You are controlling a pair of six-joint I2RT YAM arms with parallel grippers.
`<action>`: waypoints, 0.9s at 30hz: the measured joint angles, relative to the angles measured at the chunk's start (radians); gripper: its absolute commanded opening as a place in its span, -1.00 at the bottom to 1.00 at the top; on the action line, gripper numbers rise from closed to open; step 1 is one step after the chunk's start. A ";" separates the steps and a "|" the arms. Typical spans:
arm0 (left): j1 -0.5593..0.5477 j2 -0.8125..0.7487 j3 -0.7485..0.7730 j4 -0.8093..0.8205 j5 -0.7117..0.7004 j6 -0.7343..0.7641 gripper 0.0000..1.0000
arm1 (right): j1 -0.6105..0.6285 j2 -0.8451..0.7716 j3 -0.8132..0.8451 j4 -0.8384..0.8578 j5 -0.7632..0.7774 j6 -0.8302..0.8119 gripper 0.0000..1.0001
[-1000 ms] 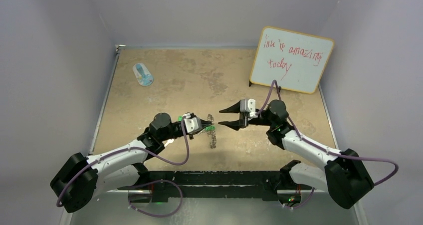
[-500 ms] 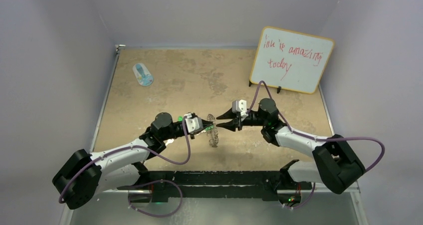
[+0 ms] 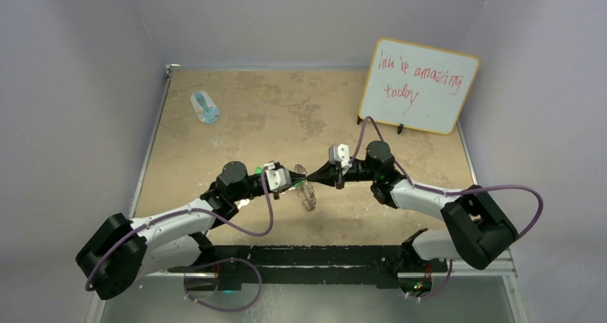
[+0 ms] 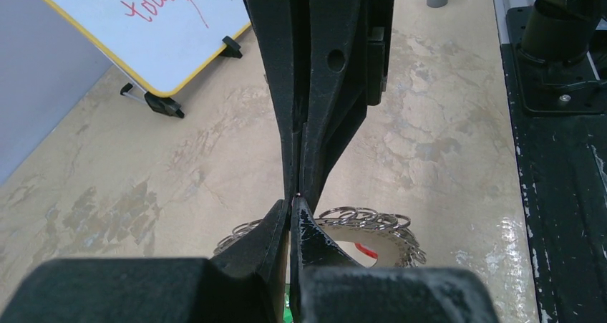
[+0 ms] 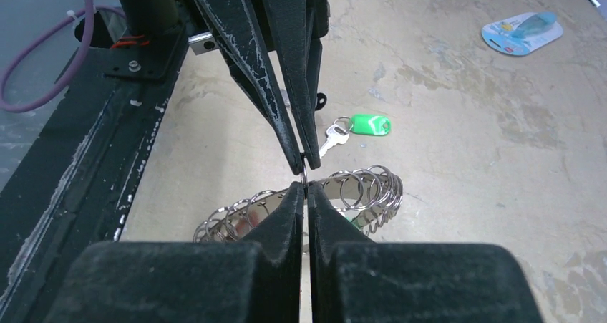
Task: Put the keys on the keyring
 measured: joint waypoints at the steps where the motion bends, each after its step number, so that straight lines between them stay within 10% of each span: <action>1: 0.000 0.000 0.000 0.002 0.000 0.000 -1.00 | 0.000 0.005 0.004 0.000 -0.003 0.002 -1.00; 9: 0.000 -0.030 0.000 -0.031 -0.005 0.005 -0.39 | 0.001 0.009 0.011 -0.014 -0.006 -0.001 -1.00; 27: 0.000 -0.033 0.058 -0.239 -0.025 0.078 -0.50 | 0.011 -0.044 0.046 -0.198 0.011 -0.132 -1.00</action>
